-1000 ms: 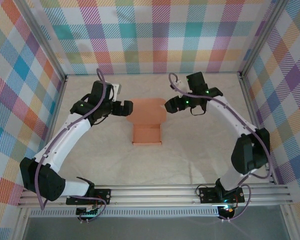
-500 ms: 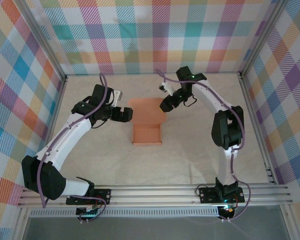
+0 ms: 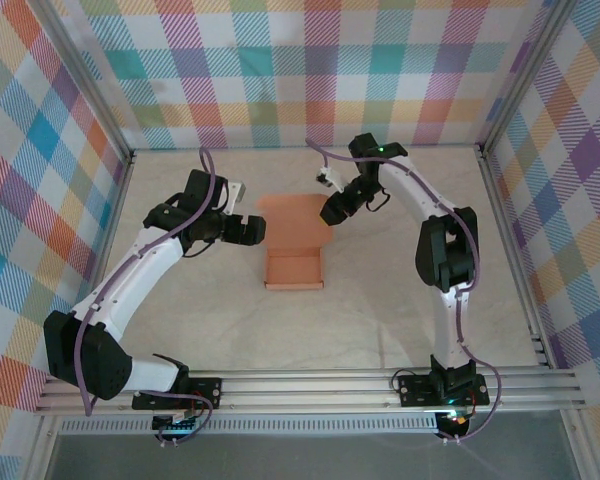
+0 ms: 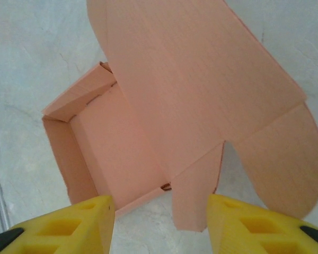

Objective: Fold the paper box

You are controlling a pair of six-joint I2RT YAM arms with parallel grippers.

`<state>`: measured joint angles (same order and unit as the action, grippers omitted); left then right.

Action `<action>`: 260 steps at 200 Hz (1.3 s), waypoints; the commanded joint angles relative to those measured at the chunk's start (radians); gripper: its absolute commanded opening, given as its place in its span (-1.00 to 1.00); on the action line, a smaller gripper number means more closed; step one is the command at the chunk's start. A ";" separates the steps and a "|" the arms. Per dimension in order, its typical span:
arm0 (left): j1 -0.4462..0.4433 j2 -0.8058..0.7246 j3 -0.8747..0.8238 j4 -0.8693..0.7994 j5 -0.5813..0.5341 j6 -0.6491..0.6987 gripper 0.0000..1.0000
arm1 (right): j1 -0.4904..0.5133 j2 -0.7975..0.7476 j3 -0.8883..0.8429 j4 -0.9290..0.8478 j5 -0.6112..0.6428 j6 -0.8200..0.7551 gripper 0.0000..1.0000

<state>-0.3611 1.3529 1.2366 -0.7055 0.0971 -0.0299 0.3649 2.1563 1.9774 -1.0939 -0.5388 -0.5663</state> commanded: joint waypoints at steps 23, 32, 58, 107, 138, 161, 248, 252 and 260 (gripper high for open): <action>0.010 -0.010 -0.019 0.006 0.023 -0.004 1.00 | -0.037 -0.141 -0.109 0.034 -0.056 0.006 0.05; 0.010 -0.006 -0.020 0.010 0.025 -0.007 1.00 | -0.041 -0.176 -0.151 0.077 -0.053 0.014 0.08; 0.010 0.006 -0.022 0.023 0.039 -0.007 1.00 | -0.049 -0.168 -0.169 0.107 -0.011 0.023 0.16; 0.010 0.013 -0.028 0.027 0.042 -0.008 1.00 | -0.047 -0.039 -0.031 0.040 -0.063 0.013 0.13; 0.009 0.008 -0.037 0.029 0.040 -0.012 1.00 | -0.039 0.033 0.055 -0.014 -0.088 -0.011 0.08; 0.010 0.009 -0.039 0.029 0.042 -0.016 1.00 | -0.031 0.080 0.109 -0.069 -0.100 -0.031 0.00; 0.010 0.006 -0.047 0.031 0.042 -0.022 1.00 | -0.020 0.110 0.126 -0.118 -0.102 -0.056 -0.77; 0.010 0.006 -0.049 0.032 0.042 -0.021 1.00 | -0.020 0.108 0.126 -0.119 -0.102 -0.058 -0.83; 0.010 0.009 -0.049 0.034 0.042 -0.021 1.00 | -0.020 0.107 0.126 -0.121 -0.103 -0.061 -0.92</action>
<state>-0.3611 1.3659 1.1988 -0.6968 0.1230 -0.0372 0.3408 2.2494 2.0686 -1.1778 -0.6041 -0.5999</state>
